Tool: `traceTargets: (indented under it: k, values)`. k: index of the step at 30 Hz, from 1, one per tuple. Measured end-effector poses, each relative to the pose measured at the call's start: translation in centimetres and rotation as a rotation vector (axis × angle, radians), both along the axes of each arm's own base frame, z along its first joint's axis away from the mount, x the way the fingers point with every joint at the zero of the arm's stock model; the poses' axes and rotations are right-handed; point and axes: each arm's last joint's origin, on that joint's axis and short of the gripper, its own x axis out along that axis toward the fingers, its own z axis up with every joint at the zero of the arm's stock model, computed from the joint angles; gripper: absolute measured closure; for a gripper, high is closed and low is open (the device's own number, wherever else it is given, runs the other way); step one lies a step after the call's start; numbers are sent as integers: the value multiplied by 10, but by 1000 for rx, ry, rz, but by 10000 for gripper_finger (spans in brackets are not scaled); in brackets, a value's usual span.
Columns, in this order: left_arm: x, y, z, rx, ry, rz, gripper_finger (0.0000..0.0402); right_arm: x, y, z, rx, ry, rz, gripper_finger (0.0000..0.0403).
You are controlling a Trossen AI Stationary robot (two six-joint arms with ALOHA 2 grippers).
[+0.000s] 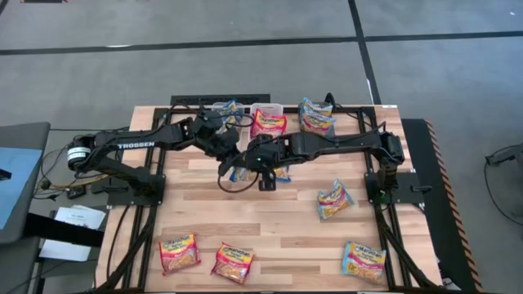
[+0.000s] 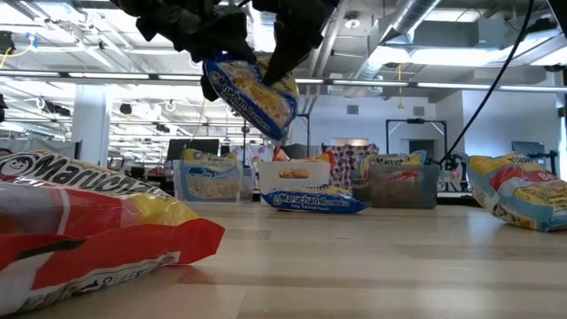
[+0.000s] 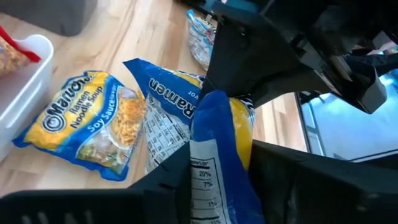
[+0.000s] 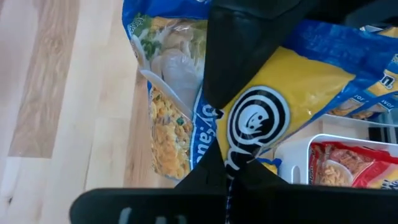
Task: Sort Maruchan noodles
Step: Put the blue noodle pack into the transparent bin
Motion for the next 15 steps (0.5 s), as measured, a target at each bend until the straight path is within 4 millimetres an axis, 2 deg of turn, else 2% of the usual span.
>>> traceTargets:
  k: [9,12,15]
  values:
    - [0,0,0,33,-7,-16,369,0,0,0,12,-6,-17,392]
    - [0,0,0,52,-12,-26,393,0,0,0,11,-6,-17,376]
    - [0,0,0,54,-12,-27,395,0,0,0,9,-7,-19,351]
